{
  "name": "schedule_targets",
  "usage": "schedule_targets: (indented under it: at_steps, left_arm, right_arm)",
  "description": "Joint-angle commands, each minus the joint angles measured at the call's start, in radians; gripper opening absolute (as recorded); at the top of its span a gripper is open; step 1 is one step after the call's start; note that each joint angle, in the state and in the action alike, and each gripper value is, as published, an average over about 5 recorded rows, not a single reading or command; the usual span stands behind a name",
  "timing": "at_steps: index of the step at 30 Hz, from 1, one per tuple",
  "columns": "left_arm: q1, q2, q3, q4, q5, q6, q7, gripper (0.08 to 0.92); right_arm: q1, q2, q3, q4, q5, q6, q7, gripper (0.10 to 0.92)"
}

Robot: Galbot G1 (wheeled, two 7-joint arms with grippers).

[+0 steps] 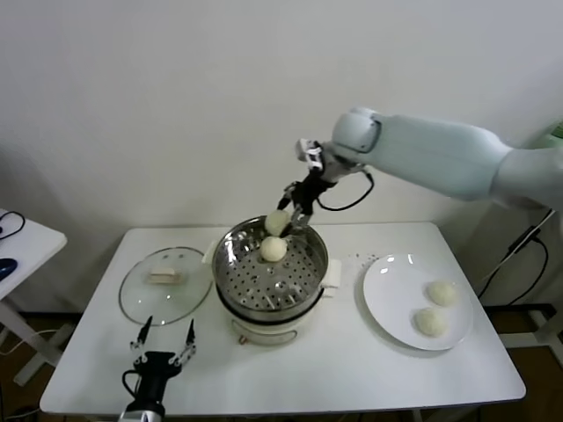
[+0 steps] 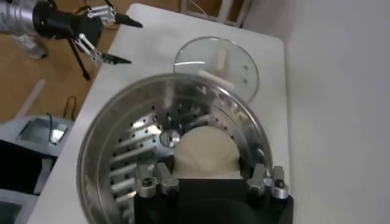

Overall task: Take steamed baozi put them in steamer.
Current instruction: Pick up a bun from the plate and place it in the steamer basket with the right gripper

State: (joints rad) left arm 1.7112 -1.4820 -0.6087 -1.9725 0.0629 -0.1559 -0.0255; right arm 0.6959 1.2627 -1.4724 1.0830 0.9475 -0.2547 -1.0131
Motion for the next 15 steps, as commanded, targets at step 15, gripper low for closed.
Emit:
schedule_targets:
  at_steps: [15]
  left_arm:
    - [0.003,0.004,-0.003,0.014,-0.004,0.005,0.000,0.823]
  right_arm:
    - [-0.146,0.200,-0.053,-0.146,0.003,-0.001,0.010,0.696]
